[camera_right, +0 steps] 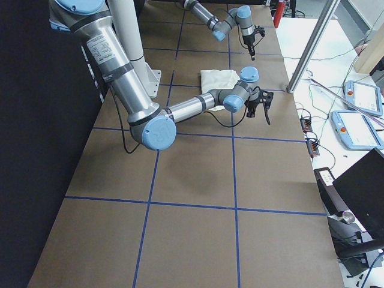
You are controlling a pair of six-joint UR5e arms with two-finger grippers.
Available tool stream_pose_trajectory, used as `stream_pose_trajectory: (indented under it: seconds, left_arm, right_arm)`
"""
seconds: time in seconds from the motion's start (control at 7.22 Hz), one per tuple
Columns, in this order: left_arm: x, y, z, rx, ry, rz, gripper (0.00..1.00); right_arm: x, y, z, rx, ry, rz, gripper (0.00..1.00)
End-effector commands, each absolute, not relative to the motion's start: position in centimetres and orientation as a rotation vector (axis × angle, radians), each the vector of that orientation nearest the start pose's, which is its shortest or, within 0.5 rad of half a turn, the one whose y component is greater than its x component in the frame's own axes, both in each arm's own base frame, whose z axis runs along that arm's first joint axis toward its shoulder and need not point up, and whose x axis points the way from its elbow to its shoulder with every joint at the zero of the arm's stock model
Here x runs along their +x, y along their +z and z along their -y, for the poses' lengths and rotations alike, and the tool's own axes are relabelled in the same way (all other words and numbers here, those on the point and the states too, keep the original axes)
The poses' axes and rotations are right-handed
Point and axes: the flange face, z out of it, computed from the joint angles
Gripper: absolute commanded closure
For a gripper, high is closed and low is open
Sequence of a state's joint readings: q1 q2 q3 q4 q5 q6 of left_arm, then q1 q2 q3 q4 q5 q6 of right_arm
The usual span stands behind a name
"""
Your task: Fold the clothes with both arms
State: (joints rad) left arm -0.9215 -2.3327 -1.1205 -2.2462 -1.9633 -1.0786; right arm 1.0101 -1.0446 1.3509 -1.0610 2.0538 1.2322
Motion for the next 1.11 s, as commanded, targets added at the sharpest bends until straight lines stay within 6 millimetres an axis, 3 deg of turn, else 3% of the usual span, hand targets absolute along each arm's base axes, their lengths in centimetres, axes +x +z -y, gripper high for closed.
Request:
stream_pose_trajectory:
  seconds: [0.0,0.14,0.28,0.42,0.55,0.69,0.83,0.97]
  left_arm:
    - [24.6,39.5,68.2,0.451,-0.045,-0.94,1.0]
    - [17.5,42.2,68.8,0.482,-0.007,-0.917,1.0]
    - [9.7,44.3,69.2,0.501,0.037,-0.908,1.0]
    - [3.3,45.0,69.8,0.501,0.036,-0.847,1.0]
    - [-1.1,45.6,69.9,0.497,0.076,-0.786,1.0]
    - [-5.4,46.4,69.6,0.492,0.108,-0.735,1.0]
    - [-7.3,47.8,68.6,0.37,0.06,-0.725,0.33]
    - [-8.2,47.7,65.0,0.253,0.004,-0.725,0.0]
  right_arm:
    - [-22.6,43.8,68.0,0.214,0.335,0.803,1.0]
    - [-18.3,45.1,69.2,0.227,0.252,0.722,1.0]
    - [-11.9,46.1,70.3,0.238,0.192,0.651,1.0]
    - [-6.0,46.9,70.8,0.233,0.13,0.622,1.0]
    - [-1.0,47.9,70.6,0.216,0.082,0.618,1.0]
    - [2.7,49.9,69.2,0.175,0.053,0.636,1.0]
    - [4.4,54.1,66.3,0.115,0.043,0.709,0.65]
    - [4.3,57.6,61.6,0.086,0.037,0.74,0.01]
